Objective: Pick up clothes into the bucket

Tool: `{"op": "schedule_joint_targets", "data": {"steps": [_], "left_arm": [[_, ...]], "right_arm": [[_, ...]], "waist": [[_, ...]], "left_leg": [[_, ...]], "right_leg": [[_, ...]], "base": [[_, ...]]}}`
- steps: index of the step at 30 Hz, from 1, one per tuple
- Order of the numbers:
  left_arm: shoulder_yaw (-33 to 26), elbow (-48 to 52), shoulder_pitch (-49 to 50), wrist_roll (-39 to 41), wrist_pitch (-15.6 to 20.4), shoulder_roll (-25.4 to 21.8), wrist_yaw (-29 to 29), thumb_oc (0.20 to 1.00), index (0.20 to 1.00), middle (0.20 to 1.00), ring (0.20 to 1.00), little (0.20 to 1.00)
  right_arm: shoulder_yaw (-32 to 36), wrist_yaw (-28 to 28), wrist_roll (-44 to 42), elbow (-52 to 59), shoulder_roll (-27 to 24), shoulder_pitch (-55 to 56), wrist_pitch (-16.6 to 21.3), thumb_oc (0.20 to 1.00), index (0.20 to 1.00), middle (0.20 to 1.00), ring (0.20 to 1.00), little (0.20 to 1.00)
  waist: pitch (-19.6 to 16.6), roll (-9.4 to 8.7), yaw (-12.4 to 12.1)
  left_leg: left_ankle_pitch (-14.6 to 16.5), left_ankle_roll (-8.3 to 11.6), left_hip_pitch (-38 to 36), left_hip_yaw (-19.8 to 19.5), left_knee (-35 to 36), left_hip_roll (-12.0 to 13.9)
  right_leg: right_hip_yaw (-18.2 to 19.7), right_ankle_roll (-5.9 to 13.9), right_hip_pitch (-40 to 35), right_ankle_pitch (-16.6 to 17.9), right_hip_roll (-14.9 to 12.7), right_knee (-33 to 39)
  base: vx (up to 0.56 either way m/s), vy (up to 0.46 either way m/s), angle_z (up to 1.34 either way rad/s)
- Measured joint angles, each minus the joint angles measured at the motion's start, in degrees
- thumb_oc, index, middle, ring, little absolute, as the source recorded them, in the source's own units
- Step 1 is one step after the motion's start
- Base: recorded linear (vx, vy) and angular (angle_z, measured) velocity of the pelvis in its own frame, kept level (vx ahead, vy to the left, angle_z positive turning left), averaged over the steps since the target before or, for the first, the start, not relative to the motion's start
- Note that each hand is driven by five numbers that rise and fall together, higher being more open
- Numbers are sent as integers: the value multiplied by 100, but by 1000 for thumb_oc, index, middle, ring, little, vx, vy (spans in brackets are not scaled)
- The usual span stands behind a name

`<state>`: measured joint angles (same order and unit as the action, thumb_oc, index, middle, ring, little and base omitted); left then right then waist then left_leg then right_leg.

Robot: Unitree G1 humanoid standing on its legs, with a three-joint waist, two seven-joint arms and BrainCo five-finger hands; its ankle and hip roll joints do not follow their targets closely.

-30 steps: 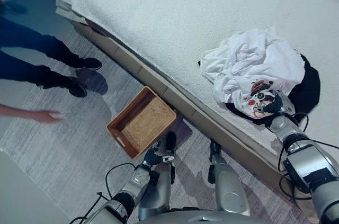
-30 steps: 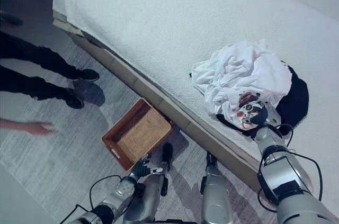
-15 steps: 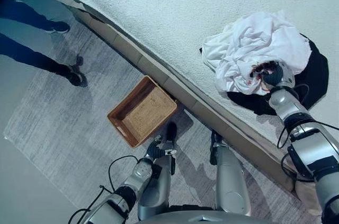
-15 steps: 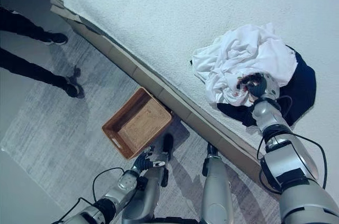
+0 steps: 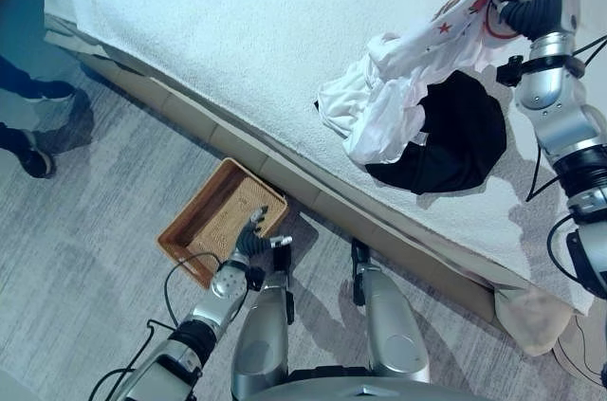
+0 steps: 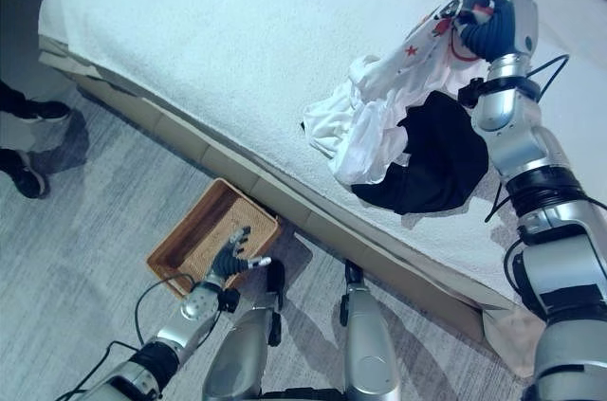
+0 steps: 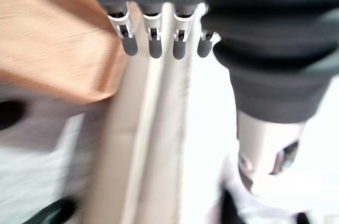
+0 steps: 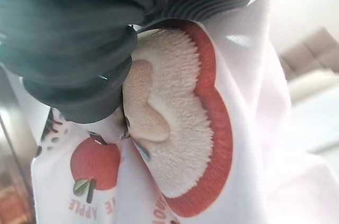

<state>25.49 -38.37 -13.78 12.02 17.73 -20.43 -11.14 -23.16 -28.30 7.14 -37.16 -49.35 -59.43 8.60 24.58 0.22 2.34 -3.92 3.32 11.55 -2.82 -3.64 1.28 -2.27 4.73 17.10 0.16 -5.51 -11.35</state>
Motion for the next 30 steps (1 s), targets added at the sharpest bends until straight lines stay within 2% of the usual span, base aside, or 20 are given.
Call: {"op": "schedule_joint_targets", "data": {"steps": [1, 4, 8, 11, 14, 22, 25, 30], "left_arm": [[-15, 243, -47, 3, 67, -106, 4, 1000, 1000, 1000, 1000, 1000], [-74, 929, -179, 21, 5, -290, 90, 1000, 1000, 1000, 1000, 1000], [-246, 2081, -501, 12, -41, -650, 160, 1000, 1000, 1000, 1000, 1000], [-286, 2339, -980, 0, -84, -657, 151, 1000, 1000, 1000, 1000, 1000], [-307, 2412, -1303, -9, -119, -627, 85, 1000, 1000, 1000, 1000, 1000], [202, 2053, -2951, -491, -330, -372, -264, 1000, 1000, 1000, 1000, 1000], [361, 1759, -3122, -515, -370, -261, -266, 1000, 1000, 1000, 1000, 1000], [496, 1166, -3200, -510, -509, 34, -232, 1000, 1000, 1000, 1000, 1000]], "right_arm": [[-2, 8, 1, 102, 8, -1, 14, 200, 200, 200, 200, 200], [0, 79, -4, 366, -77, -65, -8, 200, 200, 200, 200, 200], [0, 277, -6, 1153, -90, -70, 22, 200, 200, 200, 200, 200], [1, 477, -37, 1627, -120, -30, 62, 200, 200, 200, 200, 200], [36, 713, -261, 2021, -116, 175, 134, 200, 200, 200, 200, 200], [-84, 2029, -1770, 3312, -141, 1106, 256, 200, 200, 200, 200, 200], [-234, 2316, -2239, 3569, -128, 1121, 276, 200, 200, 200, 200, 200], [-362, 2716, -2774, 3924, -130, 1127, 273, 200, 200, 200, 200, 200]], "waist": [[-190, -45, 8], [-284, -82, -3], [-588, -172, 116], [-797, -213, 147], [-979, -254, 264], [-1457, -307, 564], [-1570, -290, 672], [-1621, -282, 663]], "left_leg": [[2, -2, -31, 58, 58, 29], [-10, 11, -292, 128, 150, 22], [-11, 12, -622, 256, 368, 45], [-10, 12, -859, 278, 487, 69], [-4, 19, -1036, 286, 593, 74], [25, 61, -1532, 406, 855, 146], [25, 61, -1616, 430, 856, 150], [35, 74, -1696, 430, 857, 184]], "right_leg": [[19, 13, -48, 60, -5, 151], [38, 19, -420, 258, 8, 519], [53, 47, -852, 451, 40, 1021], [82, 47, -1105, 481, 58, 1206], [87, 53, -1292, 488, 86, 1346], [101, 58, -1775, 498, 153, 1649], [123, 59, -1842, 497, 160, 1649], [127, 58, -1920, 496, 191, 1650]], "base": [[49, 23, -16], [35, 1, -12], [57, -21, -7], [76, -18, -8], [64, -18, -2], [58, -15, -5], [27, -4, -6], [6, -2, -1]]}}
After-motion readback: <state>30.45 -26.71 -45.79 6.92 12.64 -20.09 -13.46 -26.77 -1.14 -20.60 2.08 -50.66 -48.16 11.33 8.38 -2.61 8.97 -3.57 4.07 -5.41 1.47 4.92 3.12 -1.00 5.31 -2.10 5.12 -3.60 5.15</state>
